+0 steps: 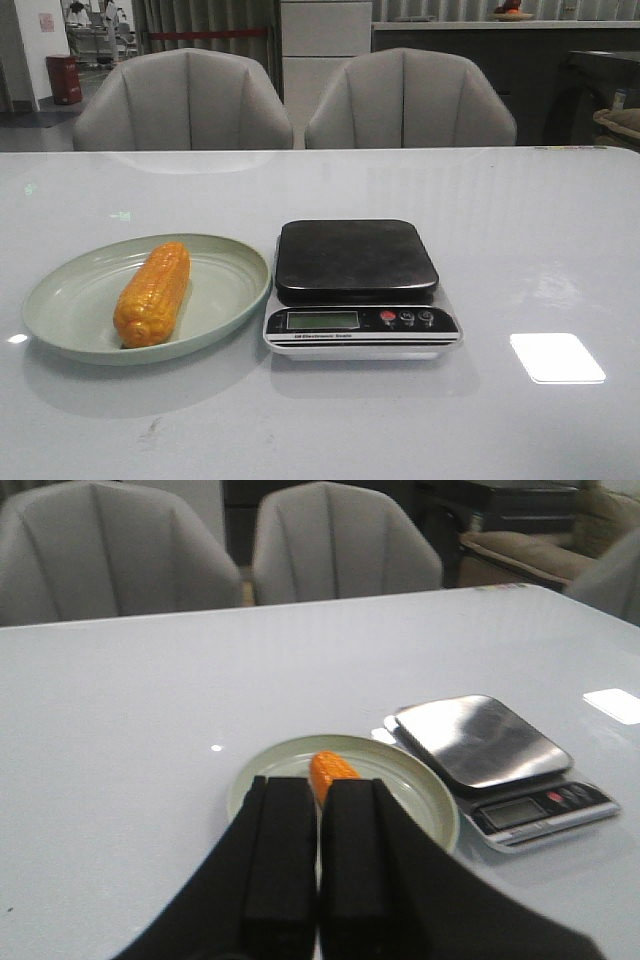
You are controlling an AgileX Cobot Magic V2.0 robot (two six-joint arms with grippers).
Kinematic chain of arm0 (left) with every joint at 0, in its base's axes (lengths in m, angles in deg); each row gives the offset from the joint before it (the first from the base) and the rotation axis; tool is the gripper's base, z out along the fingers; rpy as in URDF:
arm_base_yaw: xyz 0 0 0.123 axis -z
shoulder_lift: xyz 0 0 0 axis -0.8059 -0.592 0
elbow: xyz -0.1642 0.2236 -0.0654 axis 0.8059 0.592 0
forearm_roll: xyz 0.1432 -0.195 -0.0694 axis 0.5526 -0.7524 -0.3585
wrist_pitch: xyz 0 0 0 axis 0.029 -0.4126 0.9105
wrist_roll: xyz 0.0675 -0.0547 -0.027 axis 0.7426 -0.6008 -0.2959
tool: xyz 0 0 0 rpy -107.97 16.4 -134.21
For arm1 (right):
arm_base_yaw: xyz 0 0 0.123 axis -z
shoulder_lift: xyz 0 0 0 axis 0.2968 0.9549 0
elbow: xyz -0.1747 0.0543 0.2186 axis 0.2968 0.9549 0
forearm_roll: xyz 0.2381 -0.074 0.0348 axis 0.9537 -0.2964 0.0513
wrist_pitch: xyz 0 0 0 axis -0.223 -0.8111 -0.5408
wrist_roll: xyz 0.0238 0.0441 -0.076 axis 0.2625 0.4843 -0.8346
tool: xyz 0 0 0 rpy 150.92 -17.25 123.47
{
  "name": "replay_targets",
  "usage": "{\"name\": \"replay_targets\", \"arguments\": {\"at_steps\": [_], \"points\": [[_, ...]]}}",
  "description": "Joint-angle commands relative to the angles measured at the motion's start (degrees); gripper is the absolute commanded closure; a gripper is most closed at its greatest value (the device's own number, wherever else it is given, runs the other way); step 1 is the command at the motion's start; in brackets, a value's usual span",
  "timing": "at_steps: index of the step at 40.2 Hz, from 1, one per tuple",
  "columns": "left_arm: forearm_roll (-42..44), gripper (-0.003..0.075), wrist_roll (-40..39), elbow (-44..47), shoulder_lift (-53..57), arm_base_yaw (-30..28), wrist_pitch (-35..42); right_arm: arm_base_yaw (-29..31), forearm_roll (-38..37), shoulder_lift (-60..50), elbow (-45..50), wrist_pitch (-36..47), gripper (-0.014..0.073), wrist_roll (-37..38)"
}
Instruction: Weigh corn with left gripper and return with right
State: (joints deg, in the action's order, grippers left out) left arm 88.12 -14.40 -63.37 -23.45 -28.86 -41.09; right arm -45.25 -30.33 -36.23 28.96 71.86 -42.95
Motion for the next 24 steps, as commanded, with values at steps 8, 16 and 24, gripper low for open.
{"name": "replay_targets", "arguments": {"at_steps": [8, 16, 24], "points": [[-1.85, 0.0587, -0.15, 9.5, -0.65, -15.48, 21.73, 0.31, -0.62, 0.57, -1.54, 4.62, 0.0437, -0.6], [-2.19, 0.0587, -0.15, 14.4, 3.99, -20.13, 25.9, 0.31, -0.62, 0.57, -1.54, 4.62, 0.0437, -0.6], [-3.42, 0.0587, -0.15, 16.7, 4.0, -23.87, 27.05, 0.31, -0.62, 0.62, -1.54, 4.56, 0.0437, -0.6]]}}
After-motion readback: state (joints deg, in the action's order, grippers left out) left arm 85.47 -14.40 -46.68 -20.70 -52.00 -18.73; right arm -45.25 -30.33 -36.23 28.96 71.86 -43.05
